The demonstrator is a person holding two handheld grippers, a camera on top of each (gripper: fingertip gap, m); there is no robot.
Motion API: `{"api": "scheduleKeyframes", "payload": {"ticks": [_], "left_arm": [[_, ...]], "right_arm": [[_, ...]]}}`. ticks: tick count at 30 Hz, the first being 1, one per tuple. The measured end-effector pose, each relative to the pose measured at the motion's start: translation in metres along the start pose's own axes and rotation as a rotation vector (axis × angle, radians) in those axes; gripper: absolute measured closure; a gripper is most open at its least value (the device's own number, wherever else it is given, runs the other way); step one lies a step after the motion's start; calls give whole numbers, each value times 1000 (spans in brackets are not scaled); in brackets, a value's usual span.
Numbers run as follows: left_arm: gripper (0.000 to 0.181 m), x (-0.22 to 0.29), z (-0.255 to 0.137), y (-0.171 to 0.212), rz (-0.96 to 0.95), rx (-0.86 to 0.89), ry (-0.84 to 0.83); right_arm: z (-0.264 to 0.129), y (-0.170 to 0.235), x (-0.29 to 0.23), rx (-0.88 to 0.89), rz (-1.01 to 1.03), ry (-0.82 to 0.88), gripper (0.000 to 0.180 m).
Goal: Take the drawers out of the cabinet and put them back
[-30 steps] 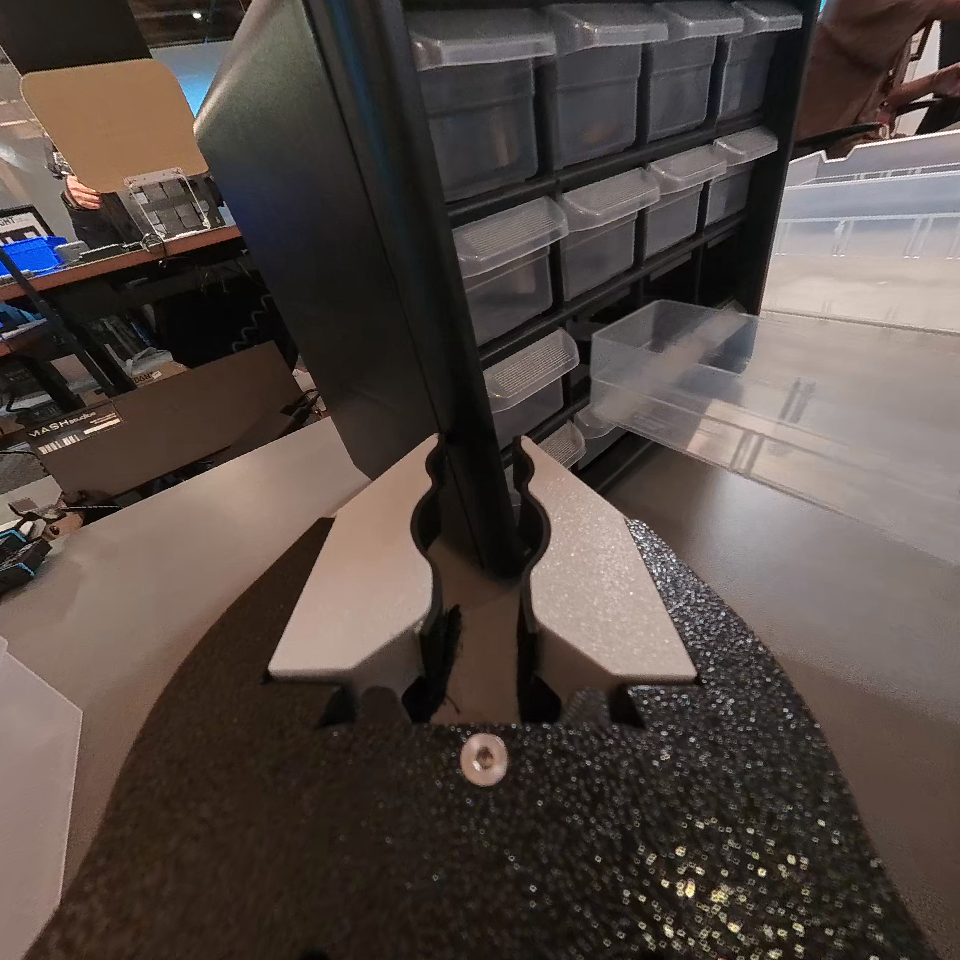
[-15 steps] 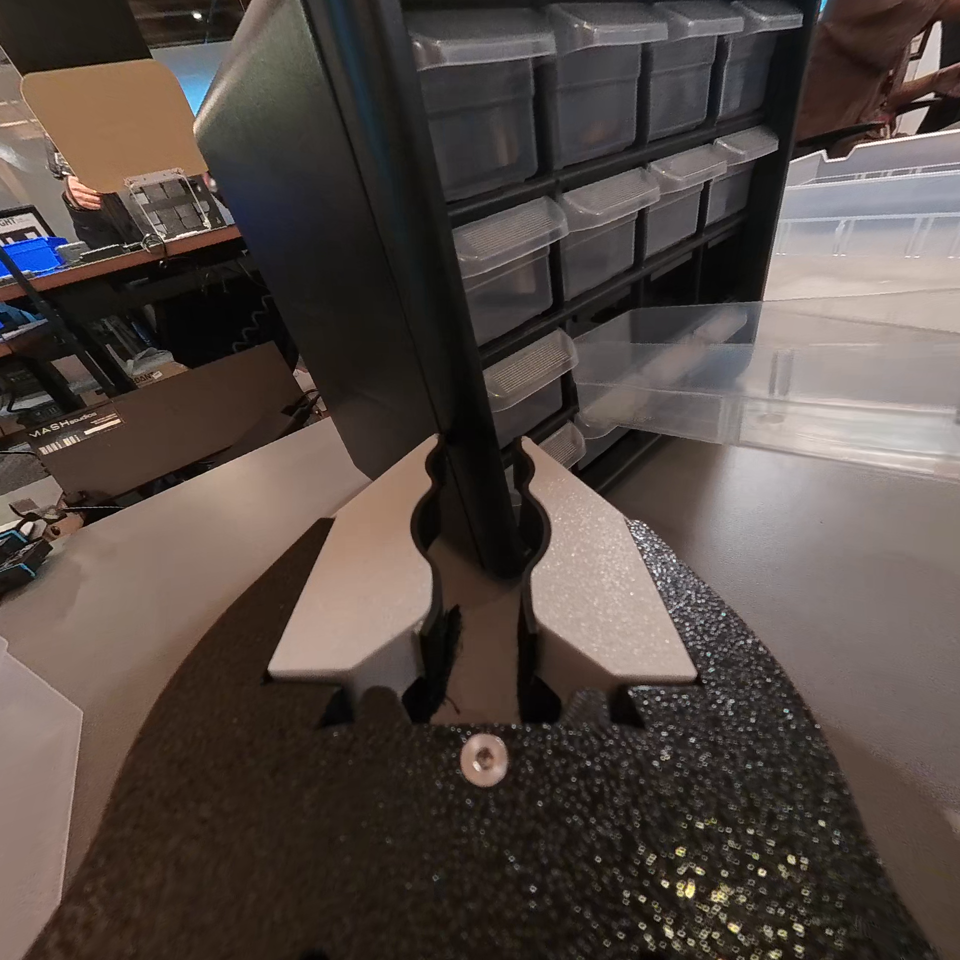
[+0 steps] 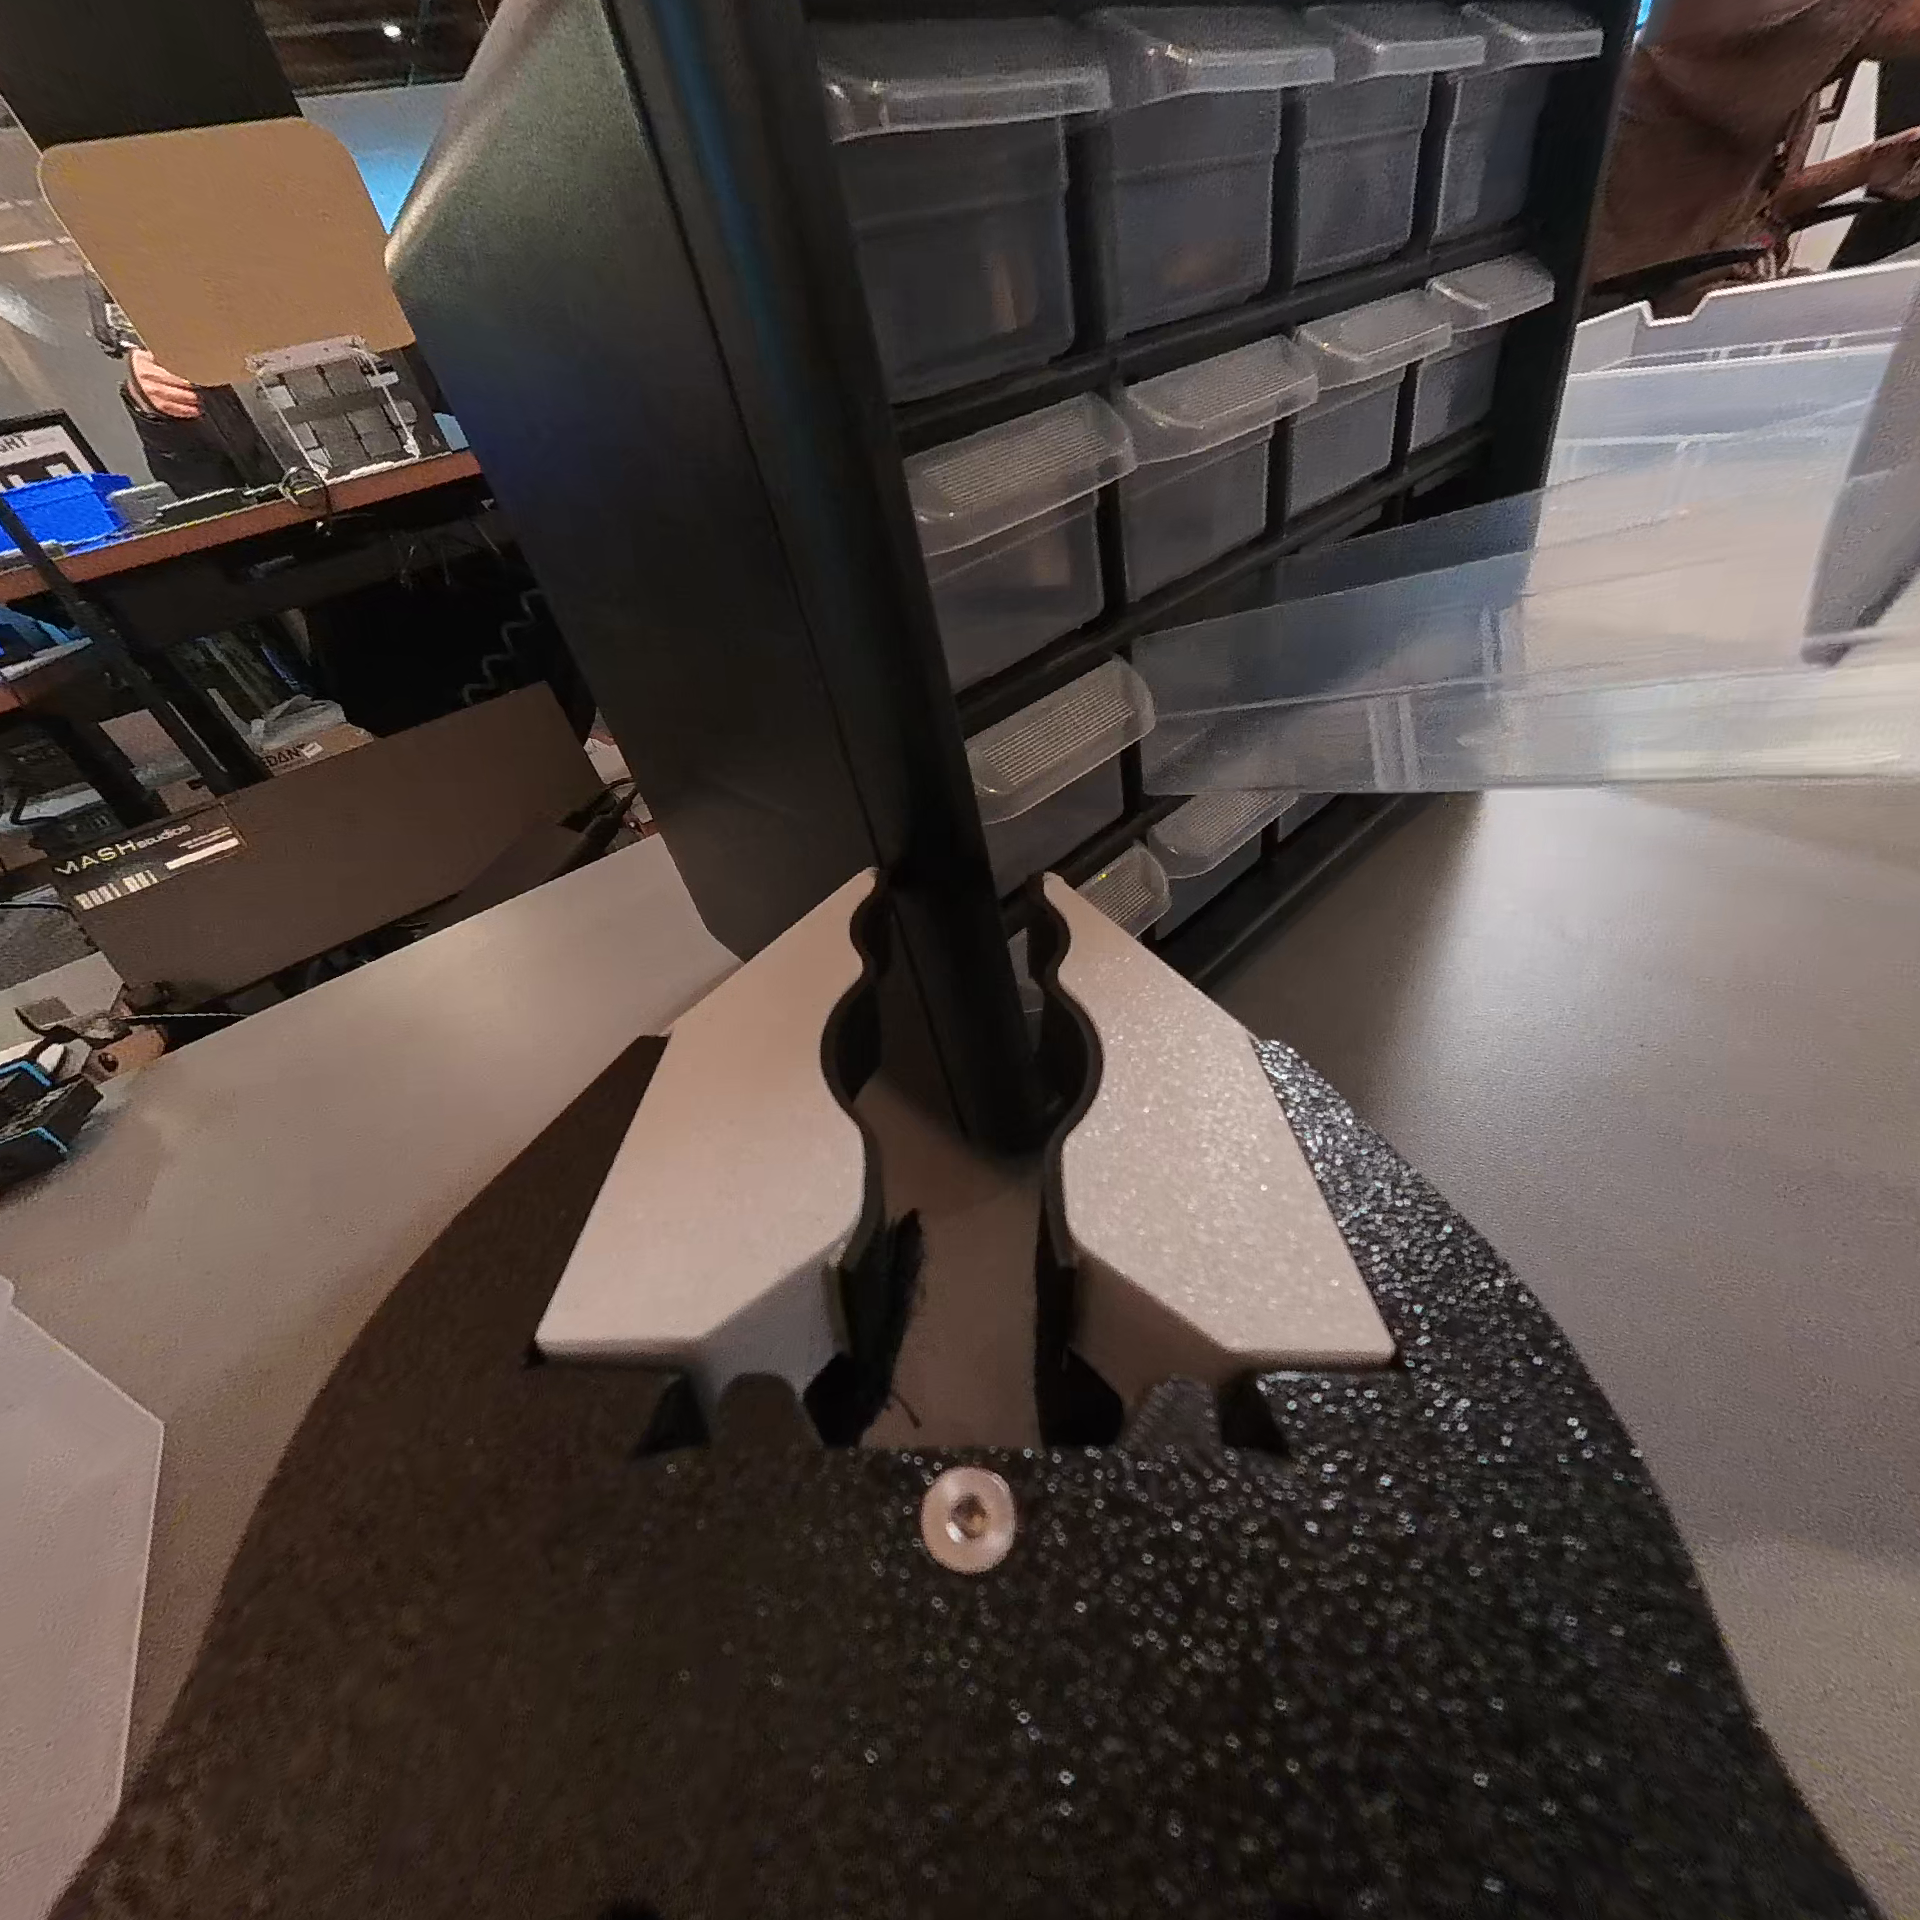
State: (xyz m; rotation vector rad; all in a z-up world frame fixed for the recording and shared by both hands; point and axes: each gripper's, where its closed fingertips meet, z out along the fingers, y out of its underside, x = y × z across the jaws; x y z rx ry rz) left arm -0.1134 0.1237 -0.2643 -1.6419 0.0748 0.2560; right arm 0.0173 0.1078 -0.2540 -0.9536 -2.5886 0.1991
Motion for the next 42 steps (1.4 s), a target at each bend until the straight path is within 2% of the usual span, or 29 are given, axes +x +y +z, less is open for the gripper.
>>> {"api": "scheduleKeyframes", "payload": {"ticks": [1, 8, 11, 15, 18, 21, 23, 26, 28, 30, 34, 40, 42], "left_arm": [[157, 0, 0, 0, 1, 0, 0], [156, 0, 0, 0, 4, -2, -1], [156, 0, 0, 0, -2, -1, 3], [156, 0, 0, 0, -9, -1, 9], [156, 0, 0, 0, -12, 0, 12], [156, 0, 0, 0, -13, 1, 13], [156, 0, 0, 0, -13, 1, 13], [156, 0, 0, 0, -10, 1, 11], [156, 0, 0, 0, -10, 1, 10], [157, 0, 1, 0, -10, 1, 10], [157, 0, 1, 0, -7, 1, 9], [155, 0, 1, 0, -4, 0, 8], [155, 0, 1, 0, -6, 0, 10]], "right_arm": [[3, -2, 0, 0, -20, 3, 165], [23, -5, 8, 14, -75, 72, 165], [34, 15, 34, -49, -86, 191, 164], [45, 12, 63, 27, -45, 294, 163], [48, 16, 90, 29, -31, 458, 143], [48, 16, 83, 48, 66, 465, 116], [36, 7, 75, 151, 98, 517, 119], [23, -1, 61, 278, 120, 581, 157], [27, 5, 62, 273, 148, 620, 174], [37, 13, 69, 265, 245, 621, 177], [39, 6, 91, 361, 381, 651, 180], [50, 0, 99, 355, 380, 689, 179], [45, -6, 93, 413, 356, 720, 172]]}}
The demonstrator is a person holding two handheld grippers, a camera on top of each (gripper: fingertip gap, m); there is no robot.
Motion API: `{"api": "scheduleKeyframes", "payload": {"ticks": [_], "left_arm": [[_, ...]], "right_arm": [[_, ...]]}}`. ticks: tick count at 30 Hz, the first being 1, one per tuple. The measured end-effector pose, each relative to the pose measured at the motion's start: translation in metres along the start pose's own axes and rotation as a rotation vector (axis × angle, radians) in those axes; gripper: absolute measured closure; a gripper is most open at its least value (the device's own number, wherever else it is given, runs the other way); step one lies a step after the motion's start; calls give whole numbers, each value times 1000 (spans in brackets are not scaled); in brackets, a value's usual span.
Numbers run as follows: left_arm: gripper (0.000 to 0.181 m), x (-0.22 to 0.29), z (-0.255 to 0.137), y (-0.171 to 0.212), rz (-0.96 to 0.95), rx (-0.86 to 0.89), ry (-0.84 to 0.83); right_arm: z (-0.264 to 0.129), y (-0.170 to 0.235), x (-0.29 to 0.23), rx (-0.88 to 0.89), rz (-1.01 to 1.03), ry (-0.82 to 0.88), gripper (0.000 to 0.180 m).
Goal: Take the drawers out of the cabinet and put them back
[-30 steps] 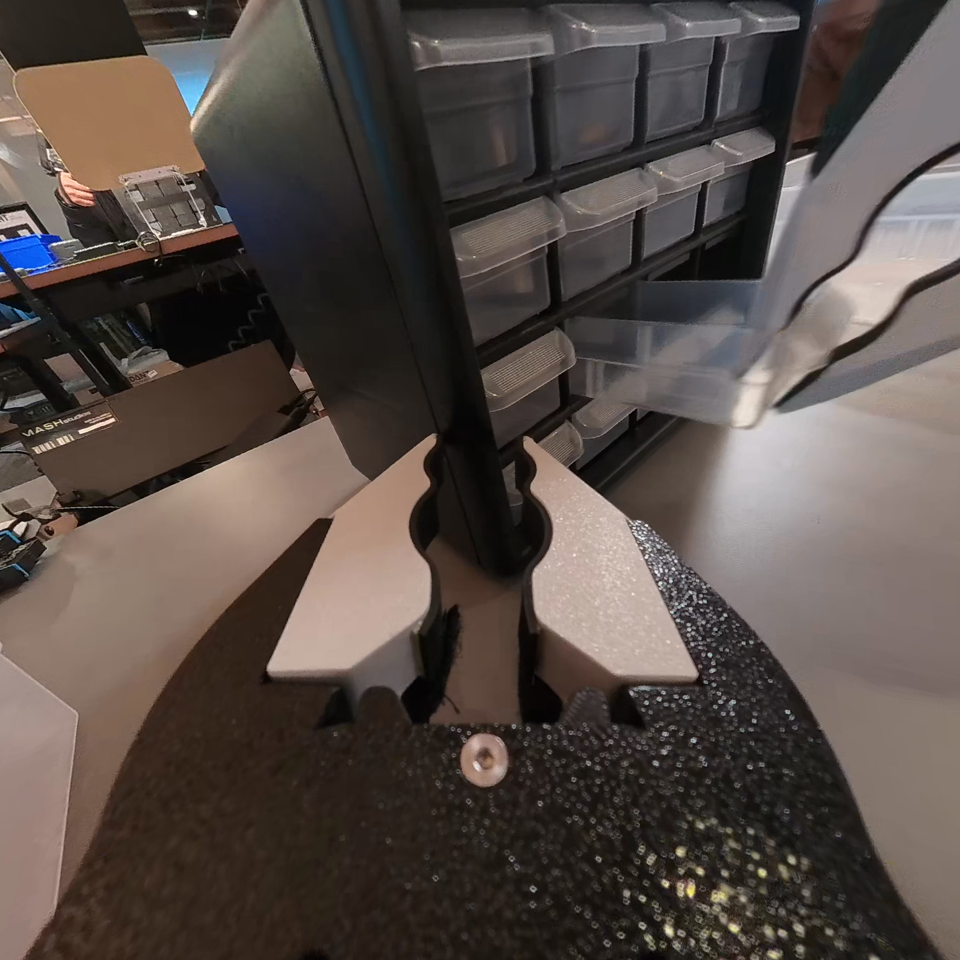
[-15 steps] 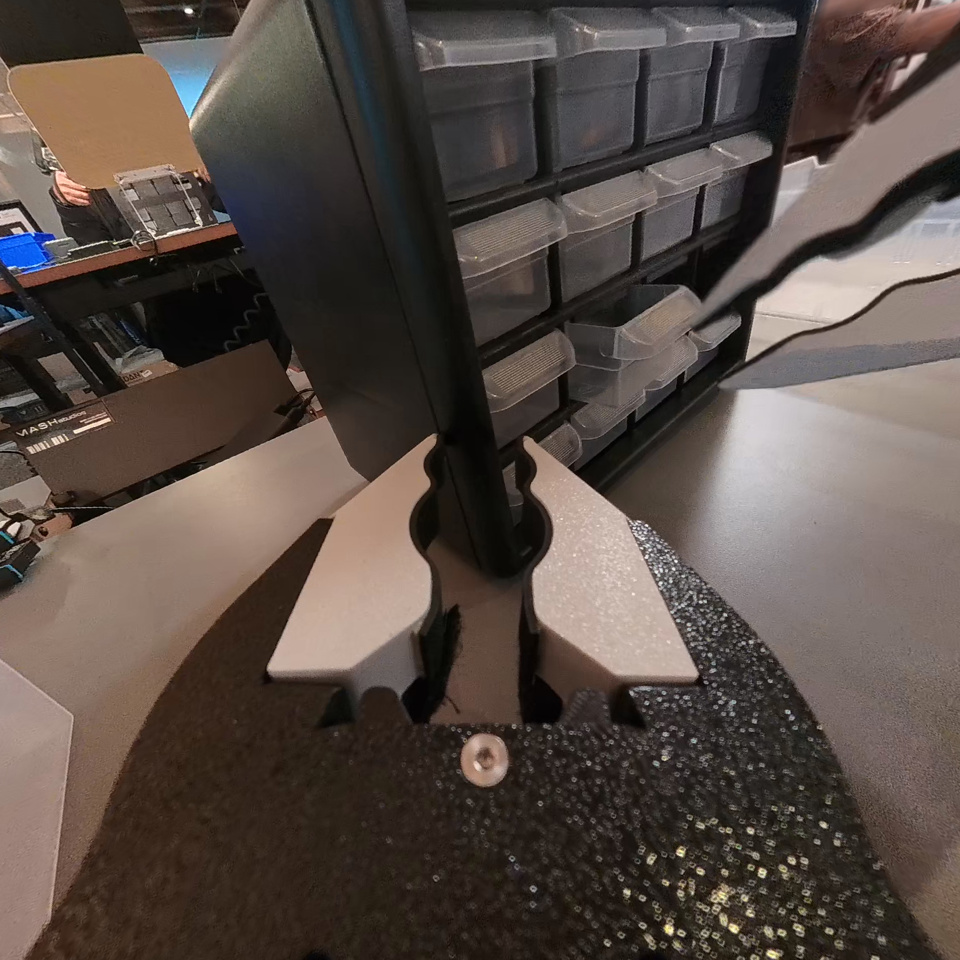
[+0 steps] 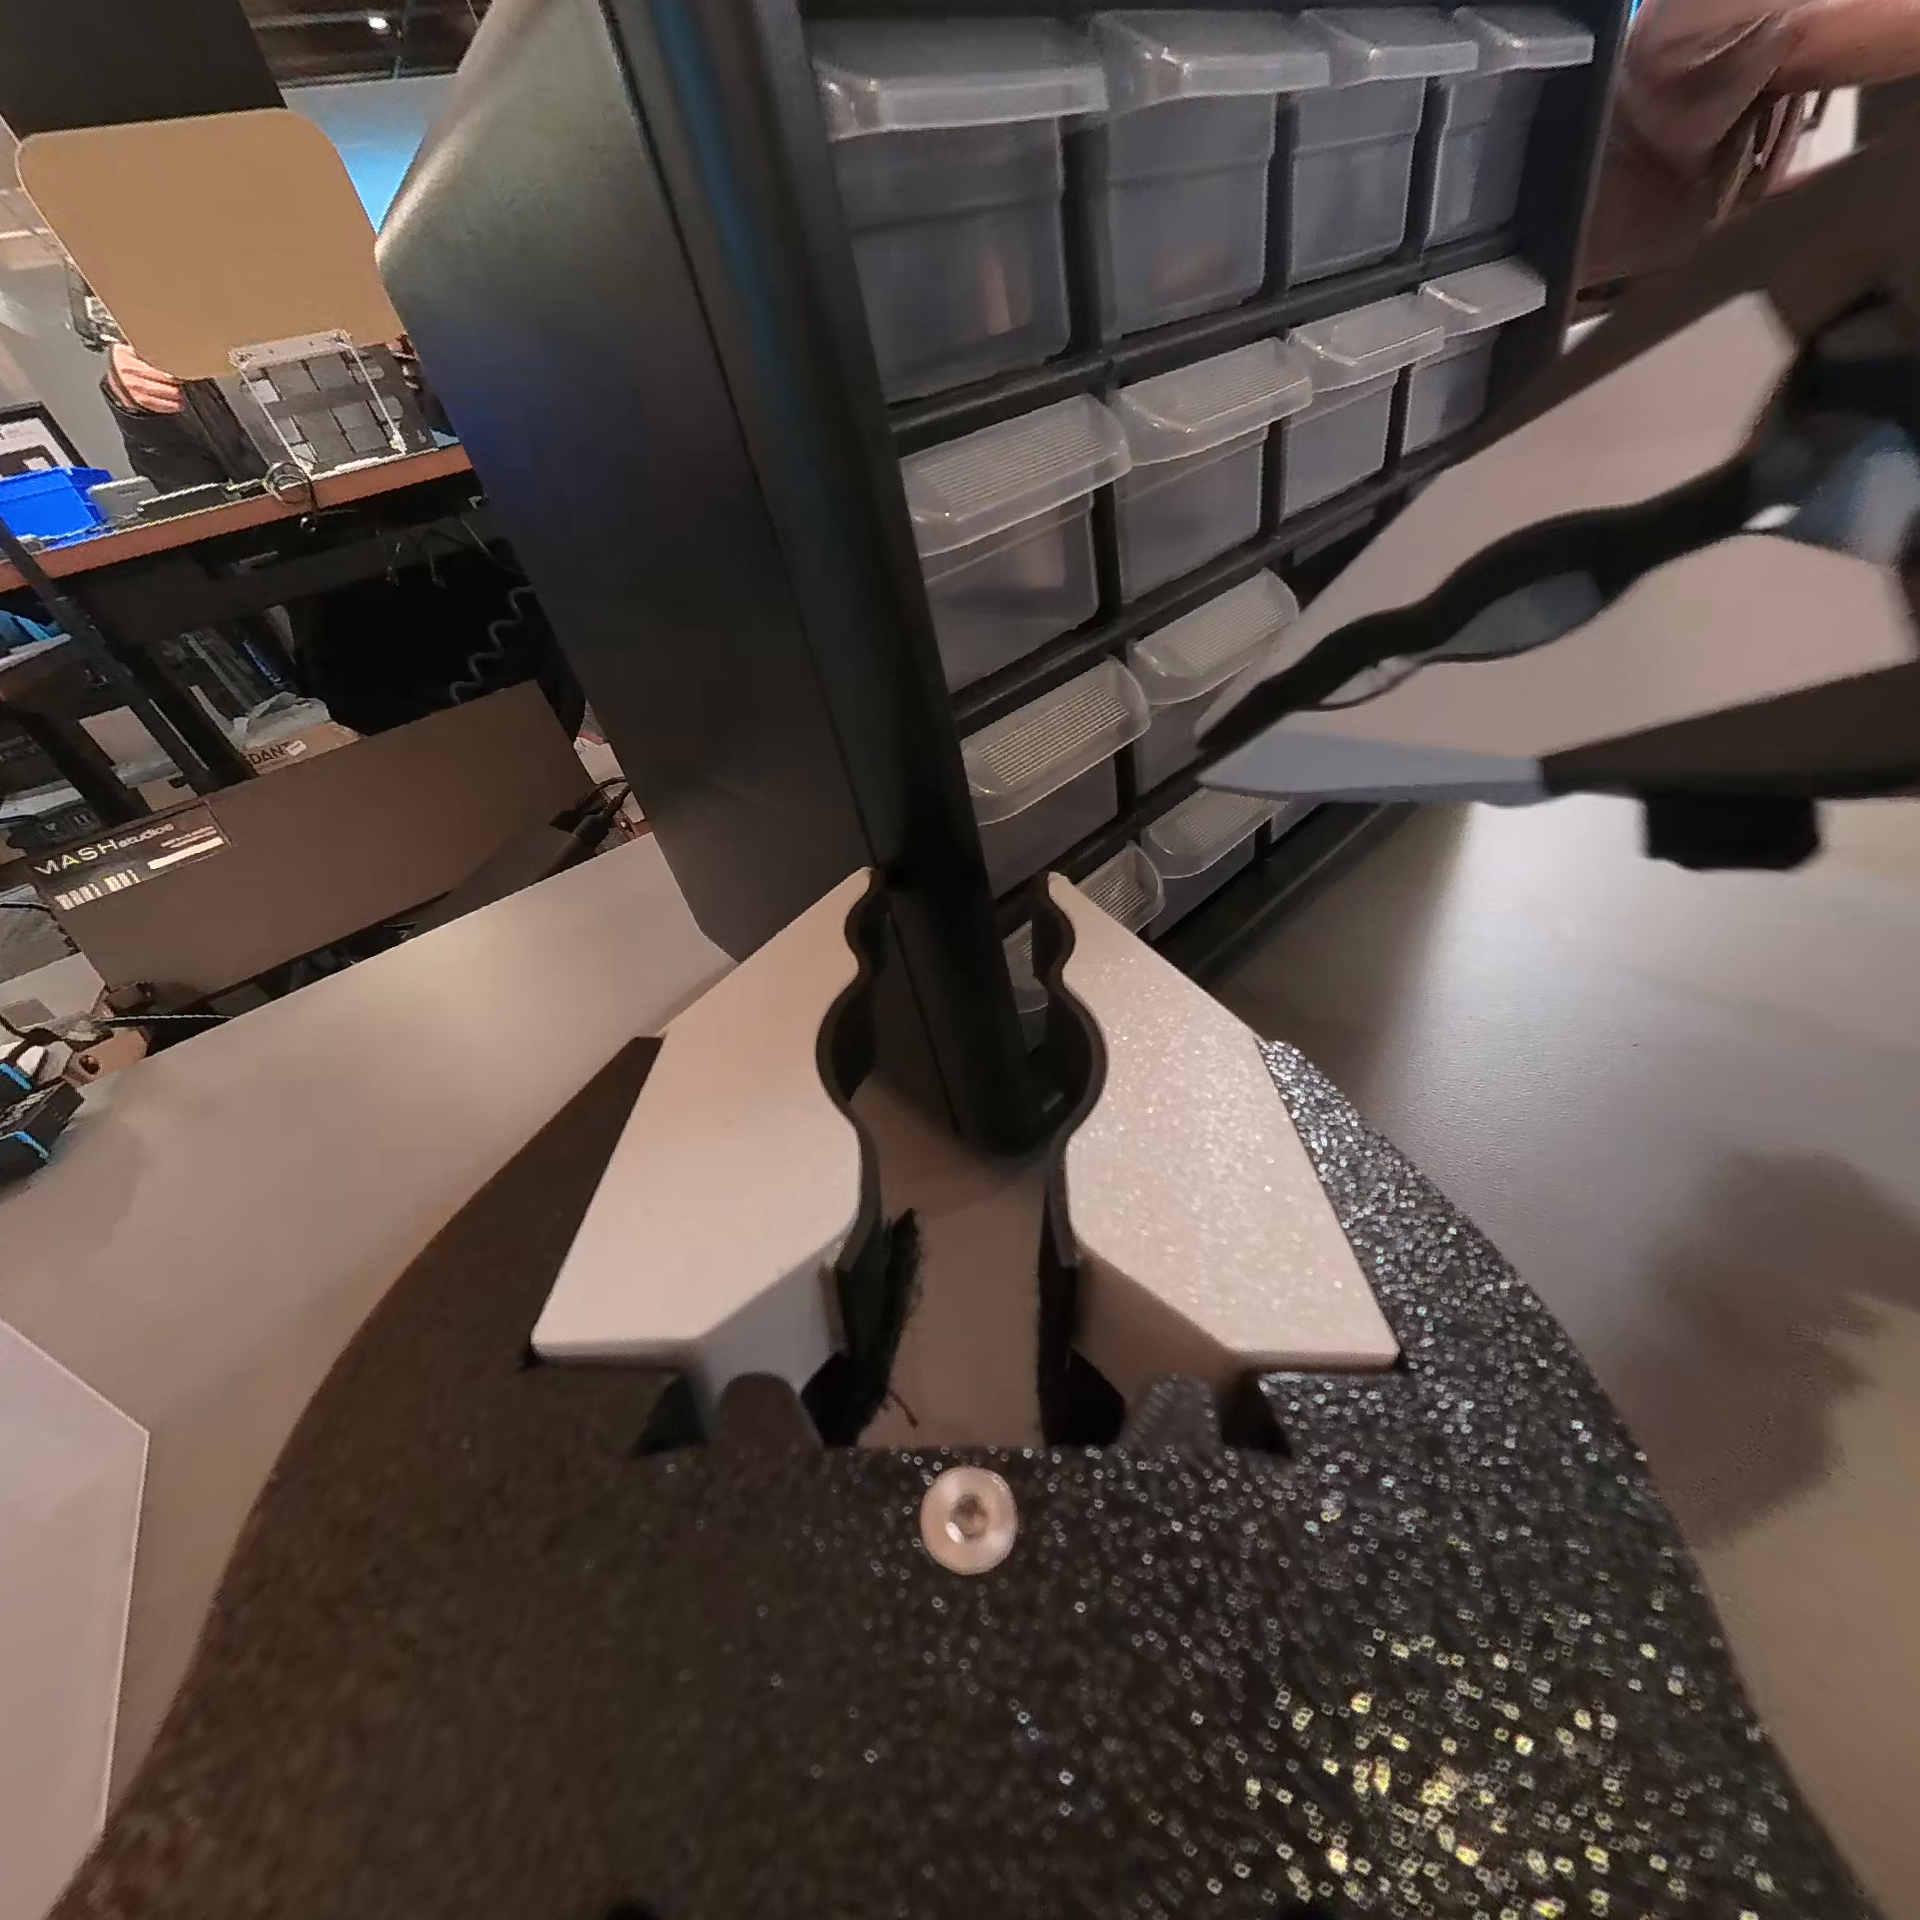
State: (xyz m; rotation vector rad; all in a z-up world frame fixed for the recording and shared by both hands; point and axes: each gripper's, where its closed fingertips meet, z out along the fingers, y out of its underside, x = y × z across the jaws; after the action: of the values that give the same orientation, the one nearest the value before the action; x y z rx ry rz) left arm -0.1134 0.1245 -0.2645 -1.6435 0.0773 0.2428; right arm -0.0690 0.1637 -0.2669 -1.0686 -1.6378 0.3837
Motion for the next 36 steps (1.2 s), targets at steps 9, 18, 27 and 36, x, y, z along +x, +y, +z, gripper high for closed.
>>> {"api": "scheduleKeyframes", "payload": {"ticks": [9, 18, 27, 36], "left_arm": [[154, 1, 0, 0, -12, 2, 13], [146, 23, -13, -30, 250, 99, 8], [139, -9, -99, -156, 359, 100, 129], [145, -179, -170, 9, 395, -755, -177]], "right_arm": [[-72, 28, 4, 292, -189, 243, 135], [-85, 36, 30, 348, -1, 279, 135], [-92, 46, 56, 375, 167, 347, 121], [-90, 53, 62, 366, 242, 344, 120]]}}
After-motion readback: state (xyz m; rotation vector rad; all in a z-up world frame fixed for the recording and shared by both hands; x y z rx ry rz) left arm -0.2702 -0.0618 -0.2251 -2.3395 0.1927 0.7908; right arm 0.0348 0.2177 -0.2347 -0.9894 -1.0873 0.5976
